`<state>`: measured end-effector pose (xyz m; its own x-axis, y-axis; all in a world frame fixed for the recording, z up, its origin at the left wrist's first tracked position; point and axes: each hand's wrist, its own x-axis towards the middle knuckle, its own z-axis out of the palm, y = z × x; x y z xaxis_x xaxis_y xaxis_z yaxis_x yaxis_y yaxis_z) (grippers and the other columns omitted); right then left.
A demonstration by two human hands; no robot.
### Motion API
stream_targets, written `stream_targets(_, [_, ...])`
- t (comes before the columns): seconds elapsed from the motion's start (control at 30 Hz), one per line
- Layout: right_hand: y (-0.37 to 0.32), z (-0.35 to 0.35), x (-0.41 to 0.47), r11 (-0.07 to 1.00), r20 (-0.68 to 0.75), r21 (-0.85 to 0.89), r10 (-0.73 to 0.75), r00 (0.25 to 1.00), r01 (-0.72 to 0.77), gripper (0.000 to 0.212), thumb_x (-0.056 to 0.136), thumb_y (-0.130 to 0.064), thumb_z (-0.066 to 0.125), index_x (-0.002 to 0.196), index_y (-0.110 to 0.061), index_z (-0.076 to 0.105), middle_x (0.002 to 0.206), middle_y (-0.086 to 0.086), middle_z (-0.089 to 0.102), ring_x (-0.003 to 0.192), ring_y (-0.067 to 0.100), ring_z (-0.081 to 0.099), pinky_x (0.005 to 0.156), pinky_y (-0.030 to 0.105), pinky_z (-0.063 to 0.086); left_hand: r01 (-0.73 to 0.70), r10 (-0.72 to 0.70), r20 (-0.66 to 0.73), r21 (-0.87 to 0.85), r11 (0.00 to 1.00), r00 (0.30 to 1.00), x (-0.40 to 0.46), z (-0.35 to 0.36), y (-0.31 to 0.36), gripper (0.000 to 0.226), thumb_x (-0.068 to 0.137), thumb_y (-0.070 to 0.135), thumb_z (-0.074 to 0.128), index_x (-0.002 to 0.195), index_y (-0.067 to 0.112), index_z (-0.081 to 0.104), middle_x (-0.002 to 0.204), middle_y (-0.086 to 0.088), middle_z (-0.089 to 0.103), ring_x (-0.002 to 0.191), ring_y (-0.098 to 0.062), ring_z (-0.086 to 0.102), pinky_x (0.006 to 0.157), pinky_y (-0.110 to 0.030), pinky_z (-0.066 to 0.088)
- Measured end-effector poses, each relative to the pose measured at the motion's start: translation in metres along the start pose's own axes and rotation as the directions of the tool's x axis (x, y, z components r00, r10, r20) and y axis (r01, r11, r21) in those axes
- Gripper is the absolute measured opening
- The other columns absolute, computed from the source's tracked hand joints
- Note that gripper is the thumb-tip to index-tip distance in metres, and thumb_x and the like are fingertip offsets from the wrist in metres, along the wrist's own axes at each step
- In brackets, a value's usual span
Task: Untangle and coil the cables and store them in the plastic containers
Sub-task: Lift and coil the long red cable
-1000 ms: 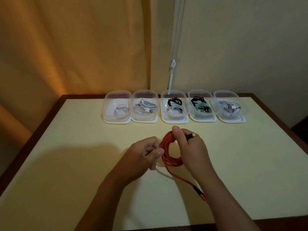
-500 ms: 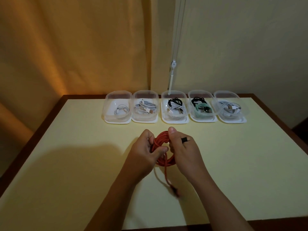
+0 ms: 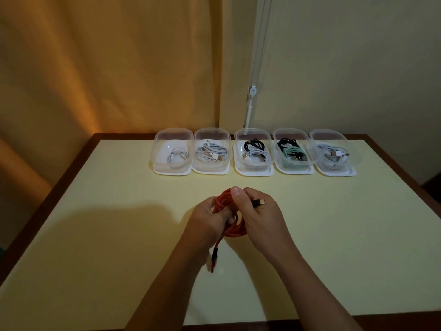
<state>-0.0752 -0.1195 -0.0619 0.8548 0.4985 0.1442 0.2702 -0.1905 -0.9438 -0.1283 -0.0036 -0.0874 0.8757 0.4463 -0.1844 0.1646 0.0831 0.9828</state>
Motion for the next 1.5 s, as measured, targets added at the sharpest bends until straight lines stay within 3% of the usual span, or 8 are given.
stream_targets(0.2, [0.002, 0.003, 0.001, 1.000, 0.037, -0.009, 0.006, 0.999, -0.006, 0.048, 0.099, -0.043, 0.055, 0.077, -0.001, 0.056, 0.063, 0.000, 0.046, 0.060, 0.009, 0.043, 0.056, 0.020, 0.035, 0.121, -0.111, 0.060, -0.208, 0.971, 0.992, 0.003, -0.007, -0.001, 0.049, 0.062, 0.038, 0.082, 0.101, 0.009, 0.074, 0.096, -0.022, 0.073, 0.091, -0.038, 0.070, 0.088, -0.046, 0.056])
stream_targets(0.43, [-0.003, -0.003, 0.001, 0.998, -0.020, 0.052, 0.024, 1.000, -0.022, 0.045, 0.103, -0.047, 0.046, 0.077, -0.021, 0.070, 0.069, 0.002, 0.067, 0.066, 0.012, 0.060, 0.061, 0.024, 0.046, -0.046, 0.032, 0.181, 0.074, 0.996, 0.983, 0.000, -0.013, 0.011, 0.031, 0.081, 0.041, 0.063, 0.088, 0.013, 0.071, 0.067, 0.005, 0.066, 0.060, -0.027, 0.055, 0.058, -0.028, 0.049])
stream_targets(0.63, [-0.001, -0.018, 0.008, 0.972, -0.066, 0.160, 0.184, 0.981, -0.172, 0.050, 0.104, -0.045, 0.044, 0.061, -0.018, 0.044, 0.055, -0.004, 0.039, 0.054, 0.015, 0.036, 0.052, 0.027, 0.029, -0.160, 0.098, 0.259, 0.234, 0.959, 0.961, -0.003, -0.027, 0.020, 0.038, 0.092, 0.043, 0.039, 0.095, 0.025, 0.072, 0.094, 0.006, 0.074, 0.097, -0.014, 0.067, 0.088, -0.038, 0.051])
stream_targets(0.87, [0.003, -0.018, 0.010, 0.971, -0.104, 0.123, 0.217, 0.971, -0.204, 0.052, 0.103, -0.049, 0.043, 0.066, -0.013, 0.048, 0.055, -0.001, 0.043, 0.052, 0.015, 0.040, 0.057, 0.030, 0.035, -0.268, 0.218, 0.160, 0.445, 0.854, 0.963, 0.000, -0.025, 0.010, 0.016, 0.088, 0.015, 0.066, 0.081, 0.029, 0.070, 0.070, 0.005, 0.067, 0.064, -0.012, 0.061, 0.066, -0.032, 0.049])
stream_targets(1.0, [0.003, -0.020, 0.011, 0.945, -0.100, 0.192, 0.287, 0.953, -0.264, 0.053, 0.103, -0.050, 0.042, 0.065, -0.014, 0.049, 0.051, -0.006, 0.043, 0.049, 0.012, 0.040, 0.057, 0.030, 0.035, -0.238, 0.201, 0.131, 0.428, 0.872, 0.971, 0.000, -0.028, 0.009, 0.024, 0.086, 0.027, 0.070, 0.065, 0.024, 0.060, 0.057, -0.003, 0.035, 0.053, -0.015, 0.031, 0.054, -0.029, 0.024])
stream_targets(1.13, [0.004, -0.019, 0.013, 0.948, -0.131, 0.180, 0.288, 0.949, -0.263, 0.058, 0.103, -0.051, 0.043, 0.052, -0.024, 0.046, 0.052, -0.009, 0.043, 0.049, 0.011, 0.039, 0.059, 0.032, 0.033, -0.138, 0.096, 0.169, 0.264, 0.955, 0.981, 0.001, -0.025, 0.010, 0.019, 0.093, 0.024, 0.060, 0.077, 0.014, 0.062, 0.068, -0.006, 0.060, 0.065, -0.017, 0.058, 0.068, -0.039, 0.051])
stream_targets(1.37, [0.005, -0.022, 0.013, 0.974, -0.194, 0.058, 0.227, 0.954, -0.220, 0.054, 0.102, -0.051, 0.043, 0.061, -0.017, 0.047, 0.051, -0.009, 0.042, 0.051, 0.012, 0.039, 0.057, 0.028, 0.033, 0.003, -0.007, 0.173, 0.021, 1.000, 0.985, -0.003, -0.020, 0.014, 0.019, 0.102, 0.014, 0.049, 0.086, 0.008, 0.057, 0.057, -0.002, 0.037, 0.047, -0.014, 0.033, 0.044, -0.020, 0.030])
stream_targets(1.5, [0.008, -0.023, 0.010, 0.989, -0.290, -0.012, 0.140, 0.947, -0.150, 0.044, 0.103, -0.046, 0.045, 0.072, -0.022, 0.067, 0.052, -0.013, 0.057, 0.051, 0.001, 0.050, 0.049, 0.012, 0.035, -0.017, 0.025, 0.244, -0.035, 0.999, 0.969, -0.006, -0.021, 0.016, 0.024, 0.105, 0.014, 0.041, 0.101, 0.000, 0.060, 0.064, -0.011, 0.053, 0.050, -0.018, 0.050, 0.043, -0.023, 0.037])
